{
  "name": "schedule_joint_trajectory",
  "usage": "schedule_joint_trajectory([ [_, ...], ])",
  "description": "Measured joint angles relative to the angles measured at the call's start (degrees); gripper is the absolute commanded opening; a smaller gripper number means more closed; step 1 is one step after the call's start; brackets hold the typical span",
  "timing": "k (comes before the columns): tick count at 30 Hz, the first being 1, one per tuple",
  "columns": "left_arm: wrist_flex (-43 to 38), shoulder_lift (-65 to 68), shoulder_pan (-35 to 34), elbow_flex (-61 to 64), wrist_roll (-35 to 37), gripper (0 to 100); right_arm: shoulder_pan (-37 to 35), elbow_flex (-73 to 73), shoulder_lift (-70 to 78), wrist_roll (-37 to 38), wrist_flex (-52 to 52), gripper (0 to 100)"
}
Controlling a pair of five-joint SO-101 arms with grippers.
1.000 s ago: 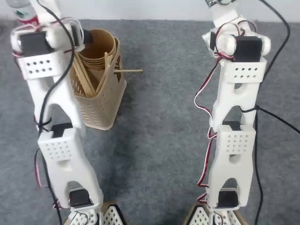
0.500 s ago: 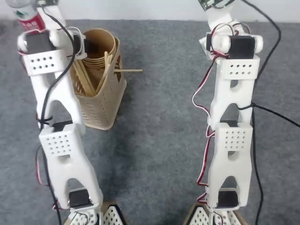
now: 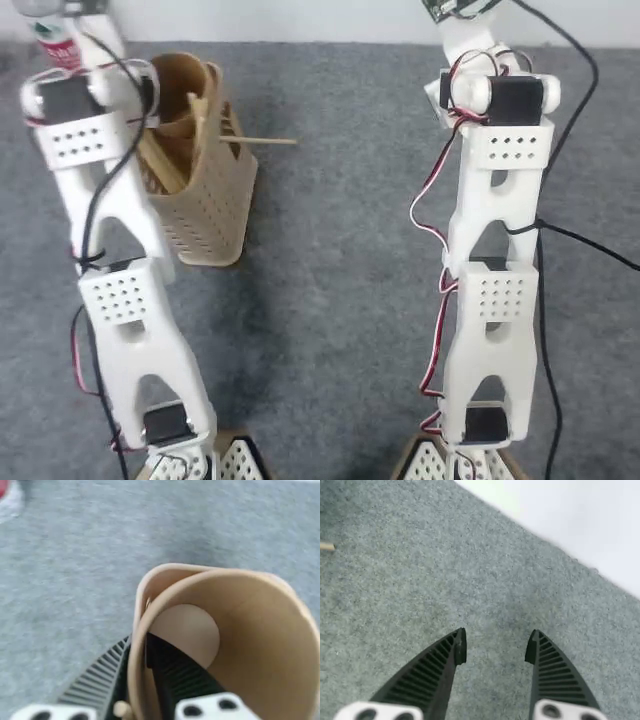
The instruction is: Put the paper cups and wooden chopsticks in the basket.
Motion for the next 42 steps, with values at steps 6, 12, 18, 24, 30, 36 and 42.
schedule_joint_trajectory([
  [6,0.1,-4.0,-4.3,2.9,-1.3,1,-3.9,0.0,4.5,0.0,0.0,19.8],
  [12,0.0,-10.9,-4.0,11.2,-2.3,1,-10.0,0.0,9.8,0.0,0.0,19.8],
  [18,-0.1,-15.4,-1.1,15.4,-2.3,1,-16.5,0.0,14.7,0.0,-0.4,19.9],
  [24,-0.3,-15.6,-2.7,16.2,-0.8,1,-20.4,0.0,18.4,0.0,-3.3,19.9],
  [30,-2.3,-15.5,-8.4,17.8,-0.7,1,-21.8,0.0,24.0,0.0,-12.0,20.0],
  [36,-2.5,-15.4,-14.2,17.1,-2.7,1,-23.7,0.0,27.3,2.2,-22.8,20.1],
  [42,-0.5,-14.6,-14.2,12.9,-3.5,1,-29.0,0.0,29.5,12.3,-27.1,19.9],
])
